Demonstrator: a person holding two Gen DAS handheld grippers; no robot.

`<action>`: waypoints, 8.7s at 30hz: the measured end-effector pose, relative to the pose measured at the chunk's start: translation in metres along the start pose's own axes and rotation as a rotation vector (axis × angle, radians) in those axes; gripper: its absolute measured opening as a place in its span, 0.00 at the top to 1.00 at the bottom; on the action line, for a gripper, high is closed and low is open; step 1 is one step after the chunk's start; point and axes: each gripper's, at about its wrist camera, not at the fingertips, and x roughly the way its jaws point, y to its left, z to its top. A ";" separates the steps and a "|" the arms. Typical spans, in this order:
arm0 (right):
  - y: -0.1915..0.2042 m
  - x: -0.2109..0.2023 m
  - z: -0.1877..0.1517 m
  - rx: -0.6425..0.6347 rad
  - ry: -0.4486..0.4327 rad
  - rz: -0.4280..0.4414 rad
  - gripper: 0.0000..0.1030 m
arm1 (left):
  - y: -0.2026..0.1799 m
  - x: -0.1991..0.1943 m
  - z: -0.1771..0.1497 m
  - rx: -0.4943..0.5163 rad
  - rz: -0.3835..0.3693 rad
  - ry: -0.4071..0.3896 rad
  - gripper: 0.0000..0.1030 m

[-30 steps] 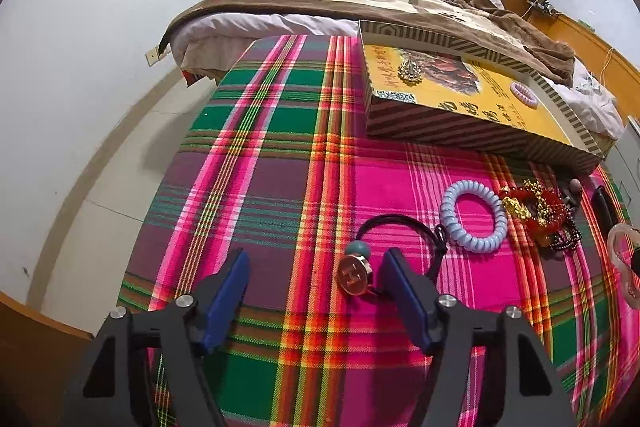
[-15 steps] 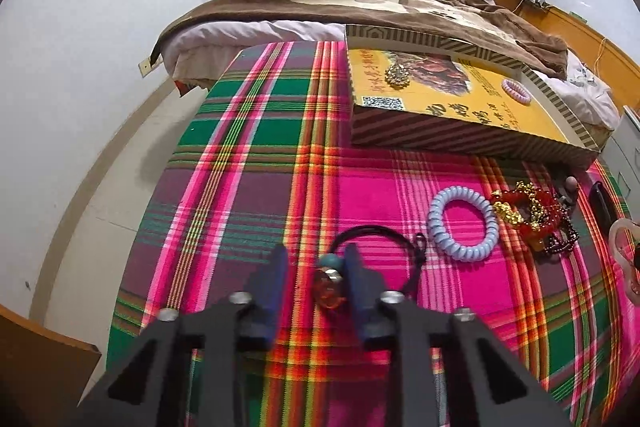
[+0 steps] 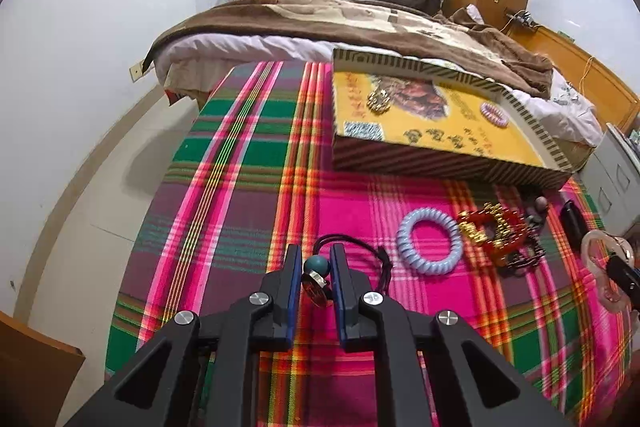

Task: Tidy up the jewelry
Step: 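Carry the claw clip over the box with the right gripper while the left drops the hair tie in, then lower the gold claw clip into the box and open the right gripper, then grasp the black band with the right gripper while the left moves toward the blue coil hair tie, then grasp the light blue coil hair tie with the left gripper, then carry the black band into the box with the right gripper while the left carries the blue coil in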

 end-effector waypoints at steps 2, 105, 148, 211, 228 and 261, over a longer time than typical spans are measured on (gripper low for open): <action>0.001 -0.002 0.003 -0.005 -0.008 -0.001 0.70 | -0.002 -0.005 0.003 0.002 -0.006 -0.011 0.86; 0.020 0.138 0.195 -0.175 0.118 0.122 0.54 | -0.087 0.057 0.135 0.105 -0.152 -0.024 0.30; -0.059 0.051 0.050 -0.021 0.100 -0.055 0.50 | -0.016 0.002 0.017 -0.021 -0.136 0.001 0.27; -0.089 0.049 0.031 -0.018 0.078 -0.169 0.90 | -0.072 0.048 0.016 0.171 -0.024 0.084 0.85; -0.082 0.032 0.038 -0.020 0.034 -0.169 0.90 | -0.063 0.018 0.028 0.141 -0.053 0.011 0.91; -0.041 0.103 0.131 -0.055 0.040 -0.127 0.90 | -0.065 0.065 0.131 0.058 -0.147 -0.012 0.91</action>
